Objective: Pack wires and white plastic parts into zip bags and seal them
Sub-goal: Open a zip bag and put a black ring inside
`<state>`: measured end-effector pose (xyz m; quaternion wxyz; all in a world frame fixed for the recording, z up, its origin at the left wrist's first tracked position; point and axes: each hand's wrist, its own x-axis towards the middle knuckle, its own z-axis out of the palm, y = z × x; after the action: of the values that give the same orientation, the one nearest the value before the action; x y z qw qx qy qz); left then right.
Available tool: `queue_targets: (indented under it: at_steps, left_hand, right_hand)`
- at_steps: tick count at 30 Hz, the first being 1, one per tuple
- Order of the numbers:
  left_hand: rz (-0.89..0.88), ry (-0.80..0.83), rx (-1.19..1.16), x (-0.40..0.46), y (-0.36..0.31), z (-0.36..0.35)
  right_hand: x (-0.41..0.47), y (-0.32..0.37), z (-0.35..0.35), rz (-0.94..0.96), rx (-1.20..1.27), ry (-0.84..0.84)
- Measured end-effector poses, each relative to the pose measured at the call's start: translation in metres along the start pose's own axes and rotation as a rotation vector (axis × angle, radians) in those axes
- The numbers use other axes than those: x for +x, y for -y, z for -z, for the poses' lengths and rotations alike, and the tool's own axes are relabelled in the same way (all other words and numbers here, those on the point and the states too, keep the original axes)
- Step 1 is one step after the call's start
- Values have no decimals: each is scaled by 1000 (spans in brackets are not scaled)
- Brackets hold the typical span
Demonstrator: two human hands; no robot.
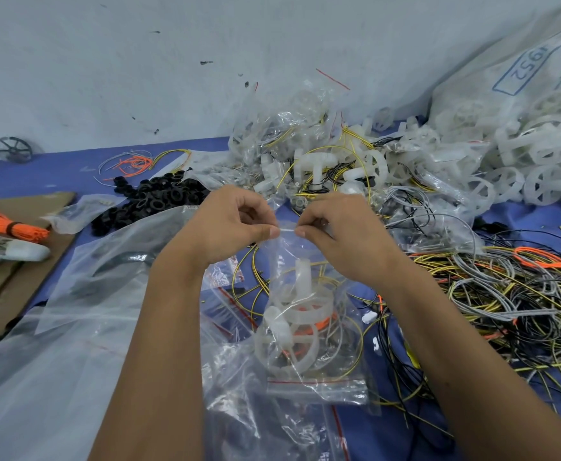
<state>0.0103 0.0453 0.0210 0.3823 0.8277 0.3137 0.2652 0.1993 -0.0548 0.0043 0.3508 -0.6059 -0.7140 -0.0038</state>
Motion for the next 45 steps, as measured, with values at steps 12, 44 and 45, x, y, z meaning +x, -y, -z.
queue_targets:
  at_steps: [12,44,45]
  left_hand:
    - [26,44,0,-4,3,2]
    - [-129,87,200,13,-16,-38]
    - [-124,88,197,12,-15,-37]
  right_hand:
    - [-31,-27,-7,-187,109,-108]
    - [-48,-25,-27,-392,826,-286]
    - [-48,-25,-28,-394,827,-289]
